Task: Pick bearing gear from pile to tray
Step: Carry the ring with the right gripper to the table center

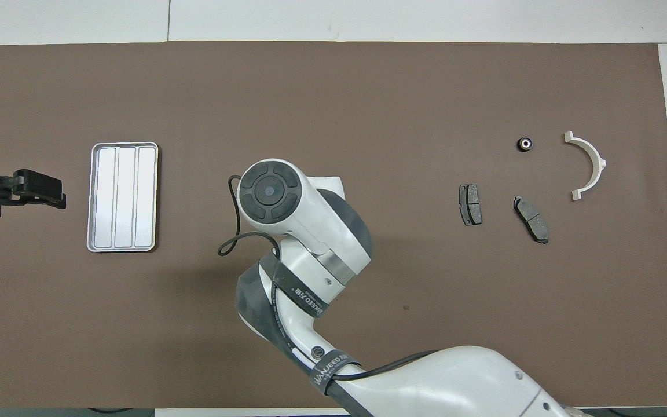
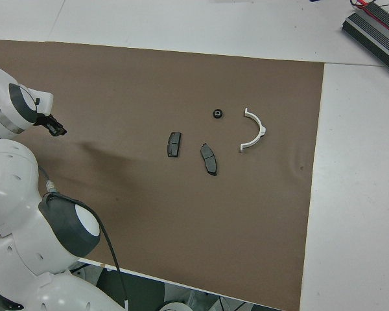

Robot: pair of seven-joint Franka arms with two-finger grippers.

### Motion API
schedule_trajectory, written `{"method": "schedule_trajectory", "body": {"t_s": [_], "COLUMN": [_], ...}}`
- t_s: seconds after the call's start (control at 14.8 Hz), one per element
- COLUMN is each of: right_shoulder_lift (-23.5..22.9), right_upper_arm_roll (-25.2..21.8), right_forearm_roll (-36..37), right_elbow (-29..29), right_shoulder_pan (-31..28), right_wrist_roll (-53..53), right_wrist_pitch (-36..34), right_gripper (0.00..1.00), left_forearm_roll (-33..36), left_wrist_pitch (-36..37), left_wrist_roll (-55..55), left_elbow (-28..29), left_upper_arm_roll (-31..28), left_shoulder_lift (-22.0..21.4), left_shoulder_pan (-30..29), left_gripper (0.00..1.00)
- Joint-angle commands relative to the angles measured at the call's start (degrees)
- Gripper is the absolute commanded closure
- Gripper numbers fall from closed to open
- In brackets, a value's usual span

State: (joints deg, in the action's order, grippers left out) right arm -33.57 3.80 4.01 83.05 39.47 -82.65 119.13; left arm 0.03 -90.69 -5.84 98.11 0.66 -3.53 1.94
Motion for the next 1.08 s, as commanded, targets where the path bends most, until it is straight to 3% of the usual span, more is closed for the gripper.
{"method": "schedule_trajectory", "body": {"t_s": [0.0,0.54,0.75,1.02], "right_shoulder_lift": [-2.37,-3.17,-2.73,-2.46], "right_upper_arm_roll": [-0.19,-0.19,-0.19,-0.28], "right_forearm_roll": [1.17,1.53,1.53,1.53], "right_elbow": [-0.35,1.06,5.70,6.33], "right_shoulder_pan": [0.25,-0.18,-0.18,-0.27], "right_wrist_roll": [-1.29,-1.55,-1.47,-1.47], "right_wrist_pitch": [3.46,7.34,12.25,12.18], "right_gripper": [1.00,1.00,1.00,1.00], "left_forearm_roll": [-0.64,-0.55,-0.55,-0.64], "left_wrist_pitch": [0.08,0.08,0.51,-0.01], "left_wrist_roll": [0.13,0.13,0.13,-0.04], "left_elbow": [0.41,0.41,0.41,0.50], "left_upper_arm_roll": [-0.05,-0.14,-0.05,-0.05], "left_shoulder_lift": [-0.60,-0.60,-0.60,-0.68], "left_shoulder_pan": [0.00,0.00,0.08,0.08], "left_gripper": [0.00,0.00,0.00,0.00]}}
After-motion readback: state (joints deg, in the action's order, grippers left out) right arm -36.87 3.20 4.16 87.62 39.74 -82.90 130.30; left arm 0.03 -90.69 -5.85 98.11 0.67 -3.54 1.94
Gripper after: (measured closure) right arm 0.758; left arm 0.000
